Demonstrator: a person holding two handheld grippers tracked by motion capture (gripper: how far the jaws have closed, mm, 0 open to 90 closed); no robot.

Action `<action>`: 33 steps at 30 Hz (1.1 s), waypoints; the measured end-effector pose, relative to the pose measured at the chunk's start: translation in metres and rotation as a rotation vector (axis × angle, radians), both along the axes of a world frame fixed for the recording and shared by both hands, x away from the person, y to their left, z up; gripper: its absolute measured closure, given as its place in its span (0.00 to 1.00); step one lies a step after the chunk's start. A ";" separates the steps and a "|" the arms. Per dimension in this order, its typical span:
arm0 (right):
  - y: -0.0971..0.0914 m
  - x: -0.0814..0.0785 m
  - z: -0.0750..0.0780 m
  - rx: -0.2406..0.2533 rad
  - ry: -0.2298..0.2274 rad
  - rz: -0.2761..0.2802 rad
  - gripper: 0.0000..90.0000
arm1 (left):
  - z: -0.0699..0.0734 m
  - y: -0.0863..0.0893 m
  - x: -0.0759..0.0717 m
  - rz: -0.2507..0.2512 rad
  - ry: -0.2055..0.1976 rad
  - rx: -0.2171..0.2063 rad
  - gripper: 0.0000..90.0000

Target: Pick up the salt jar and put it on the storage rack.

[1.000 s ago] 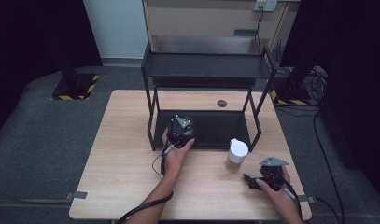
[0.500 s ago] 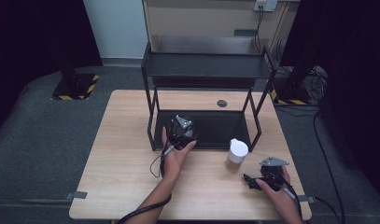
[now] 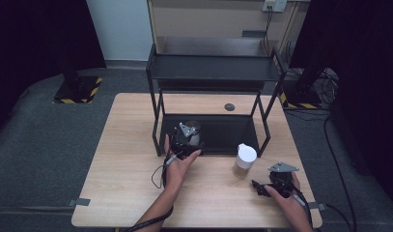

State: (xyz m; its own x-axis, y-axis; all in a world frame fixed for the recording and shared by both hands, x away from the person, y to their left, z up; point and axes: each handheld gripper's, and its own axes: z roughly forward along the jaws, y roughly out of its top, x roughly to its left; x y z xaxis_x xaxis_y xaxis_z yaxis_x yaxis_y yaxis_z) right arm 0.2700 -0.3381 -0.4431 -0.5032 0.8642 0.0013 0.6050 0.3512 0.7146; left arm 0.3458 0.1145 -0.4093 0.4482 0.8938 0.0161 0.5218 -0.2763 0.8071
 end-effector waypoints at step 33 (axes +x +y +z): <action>0.001 0.000 0.000 -0.001 0.000 -0.002 0.01 | 0.006 0.016 -0.062 -0.127 0.032 0.072 0.05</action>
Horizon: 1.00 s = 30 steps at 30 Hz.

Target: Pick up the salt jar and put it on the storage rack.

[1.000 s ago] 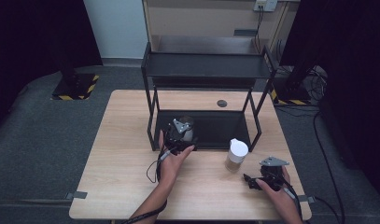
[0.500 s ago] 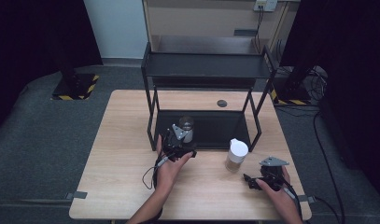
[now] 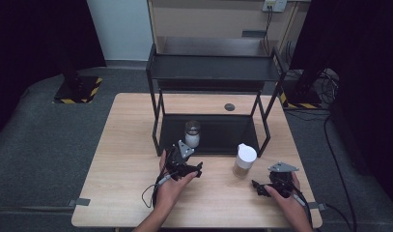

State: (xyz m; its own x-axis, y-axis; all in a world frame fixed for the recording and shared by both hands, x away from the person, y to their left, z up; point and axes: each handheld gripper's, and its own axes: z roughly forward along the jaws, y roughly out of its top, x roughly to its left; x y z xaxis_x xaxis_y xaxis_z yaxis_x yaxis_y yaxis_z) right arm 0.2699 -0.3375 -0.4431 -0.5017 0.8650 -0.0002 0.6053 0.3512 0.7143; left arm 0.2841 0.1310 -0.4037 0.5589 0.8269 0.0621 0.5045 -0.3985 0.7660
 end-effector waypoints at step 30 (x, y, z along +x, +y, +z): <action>0.000 0.000 0.000 -0.002 0.001 -0.001 0.01 | 0.001 0.053 -0.038 0.004 0.049 0.011 0.05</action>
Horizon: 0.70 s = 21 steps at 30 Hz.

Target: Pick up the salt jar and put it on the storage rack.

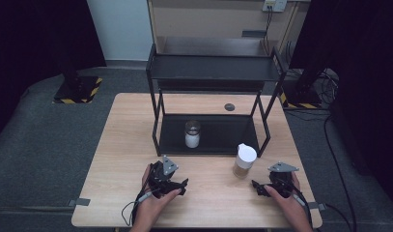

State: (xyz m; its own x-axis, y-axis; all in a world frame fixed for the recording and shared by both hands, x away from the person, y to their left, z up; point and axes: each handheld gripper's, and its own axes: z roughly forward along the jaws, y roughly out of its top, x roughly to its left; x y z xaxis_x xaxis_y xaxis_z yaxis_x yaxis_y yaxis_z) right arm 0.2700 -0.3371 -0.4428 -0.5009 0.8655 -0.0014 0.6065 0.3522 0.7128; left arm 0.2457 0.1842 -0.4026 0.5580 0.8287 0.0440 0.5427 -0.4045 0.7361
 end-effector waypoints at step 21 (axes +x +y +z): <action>0.000 0.000 0.000 0.000 0.000 0.000 0.01 | -0.013 0.052 0.004 0.178 0.014 -0.050 0.06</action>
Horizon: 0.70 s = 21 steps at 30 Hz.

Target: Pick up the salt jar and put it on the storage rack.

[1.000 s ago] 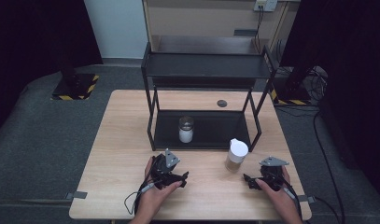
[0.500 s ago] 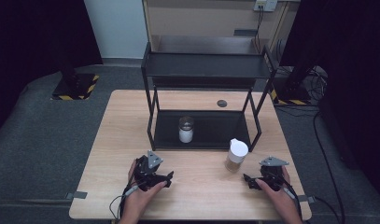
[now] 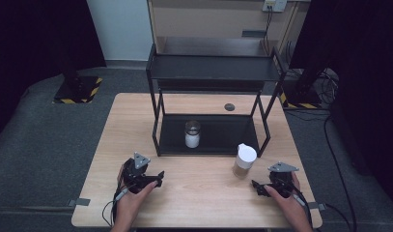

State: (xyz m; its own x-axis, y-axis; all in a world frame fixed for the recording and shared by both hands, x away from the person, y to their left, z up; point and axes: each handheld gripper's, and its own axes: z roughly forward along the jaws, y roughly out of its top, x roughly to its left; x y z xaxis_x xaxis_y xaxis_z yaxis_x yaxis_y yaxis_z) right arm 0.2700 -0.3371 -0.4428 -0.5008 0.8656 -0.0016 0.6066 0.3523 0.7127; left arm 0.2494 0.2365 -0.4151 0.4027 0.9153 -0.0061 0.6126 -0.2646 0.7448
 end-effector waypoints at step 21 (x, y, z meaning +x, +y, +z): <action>0.000 0.000 0.000 0.000 0.000 0.000 0.01 | -0.019 0.016 0.013 0.083 0.044 0.006 0.06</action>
State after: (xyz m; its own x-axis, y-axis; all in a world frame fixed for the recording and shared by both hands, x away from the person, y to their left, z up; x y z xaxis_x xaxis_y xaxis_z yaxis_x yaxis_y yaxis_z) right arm 0.2700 -0.3371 -0.4428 -0.5009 0.8655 -0.0019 0.6064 0.3525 0.7128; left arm 0.2624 0.2525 -0.4346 0.3245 0.9458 -0.0167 0.6648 -0.2154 0.7153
